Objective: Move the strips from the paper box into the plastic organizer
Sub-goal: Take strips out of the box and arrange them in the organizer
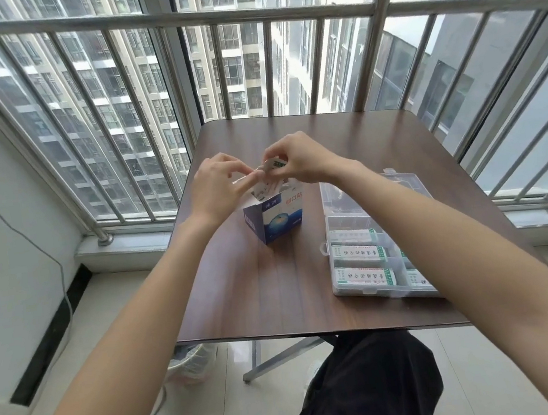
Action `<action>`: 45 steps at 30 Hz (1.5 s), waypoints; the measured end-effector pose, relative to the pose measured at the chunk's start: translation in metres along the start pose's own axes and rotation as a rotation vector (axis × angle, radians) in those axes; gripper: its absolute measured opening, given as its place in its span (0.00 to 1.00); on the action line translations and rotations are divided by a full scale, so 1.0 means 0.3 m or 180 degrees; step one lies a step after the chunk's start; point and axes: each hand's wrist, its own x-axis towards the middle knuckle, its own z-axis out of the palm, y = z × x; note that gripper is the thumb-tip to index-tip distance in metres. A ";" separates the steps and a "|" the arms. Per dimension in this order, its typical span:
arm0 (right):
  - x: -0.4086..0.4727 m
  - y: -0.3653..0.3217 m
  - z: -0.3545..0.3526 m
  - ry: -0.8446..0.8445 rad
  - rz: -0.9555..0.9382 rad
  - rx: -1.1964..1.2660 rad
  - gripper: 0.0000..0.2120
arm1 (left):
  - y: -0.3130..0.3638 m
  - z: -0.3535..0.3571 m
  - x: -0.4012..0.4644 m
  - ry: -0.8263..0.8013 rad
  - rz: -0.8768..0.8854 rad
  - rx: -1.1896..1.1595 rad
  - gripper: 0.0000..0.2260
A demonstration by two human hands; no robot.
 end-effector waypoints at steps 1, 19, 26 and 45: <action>0.002 0.004 -0.009 0.0036 0.0007 0.0015 0.08 | -0.004 -0.003 -0.002 -0.0020 -0.0013 -0.0023 0.13; -0.310 0.044 -0.217 0.0586 0.0429 0.2326 0.11 | 0.339 -0.036 0.009 -0.2471 -0.0087 -0.2142 0.16; -0.460 0.120 -0.177 0.0981 0.0912 0.2129 0.20 | 0.366 0.155 -0.090 -0.2211 -0.0640 -0.3279 0.09; -0.531 0.250 -0.073 0.1372 0.1559 0.1893 0.05 | 0.256 0.169 -0.209 -0.1314 -0.0908 -0.2649 0.07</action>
